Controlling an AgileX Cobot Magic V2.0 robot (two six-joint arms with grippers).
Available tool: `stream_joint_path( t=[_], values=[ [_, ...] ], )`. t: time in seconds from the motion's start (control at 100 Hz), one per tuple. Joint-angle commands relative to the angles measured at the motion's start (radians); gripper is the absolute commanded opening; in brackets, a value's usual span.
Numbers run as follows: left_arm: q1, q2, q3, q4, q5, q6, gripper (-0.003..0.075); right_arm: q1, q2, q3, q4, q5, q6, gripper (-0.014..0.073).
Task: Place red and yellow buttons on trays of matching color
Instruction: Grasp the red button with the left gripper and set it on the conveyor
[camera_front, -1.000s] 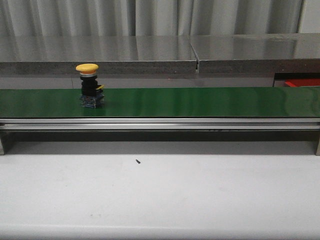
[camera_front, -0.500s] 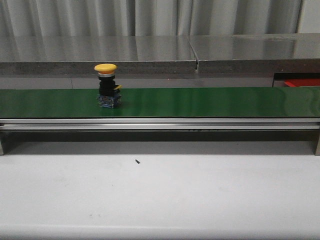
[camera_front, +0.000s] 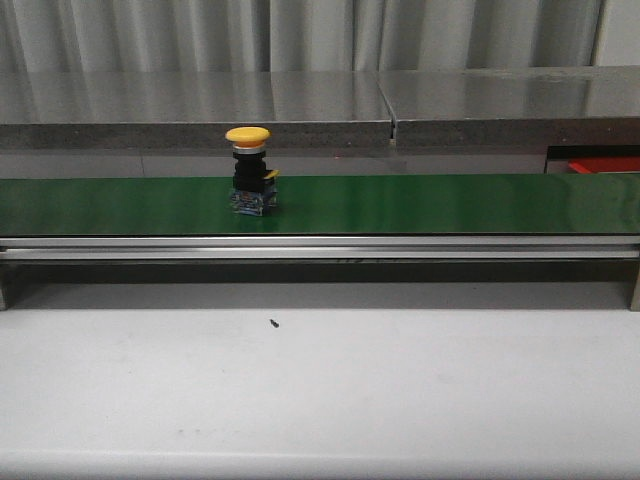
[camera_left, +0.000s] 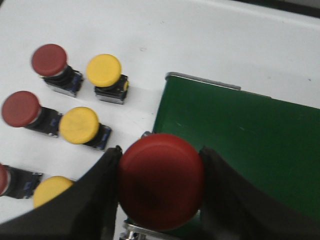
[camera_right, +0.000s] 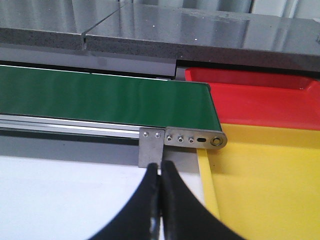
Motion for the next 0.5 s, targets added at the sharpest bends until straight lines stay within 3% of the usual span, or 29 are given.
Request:
stream_joint_path(
  t=[0.0, 0.35, 0.42, 0.49],
  values=[
    [-0.031, 0.011, -0.055, -0.007, -0.034, -0.001, -0.0019, 0.003, -0.017, 0.000, -0.009, -0.077, 0.000, -0.0068],
    [-0.053, 0.135, -0.108, -0.096, -0.032, 0.026, -0.0013, 0.003, -0.017, 0.000, -0.009, -0.077, 0.000, -0.0068],
    [-0.053, 0.136, -0.108, -0.125, -0.030, 0.047, 0.0024, 0.003, -0.017, 0.000, -0.009, -0.077, 0.000, -0.0068],
    [-0.053, 0.136, -0.112, -0.148, -0.029, 0.070, 0.0128, 0.003, -0.017, 0.000, -0.009, -0.077, 0.000, -0.0068]
  ],
)
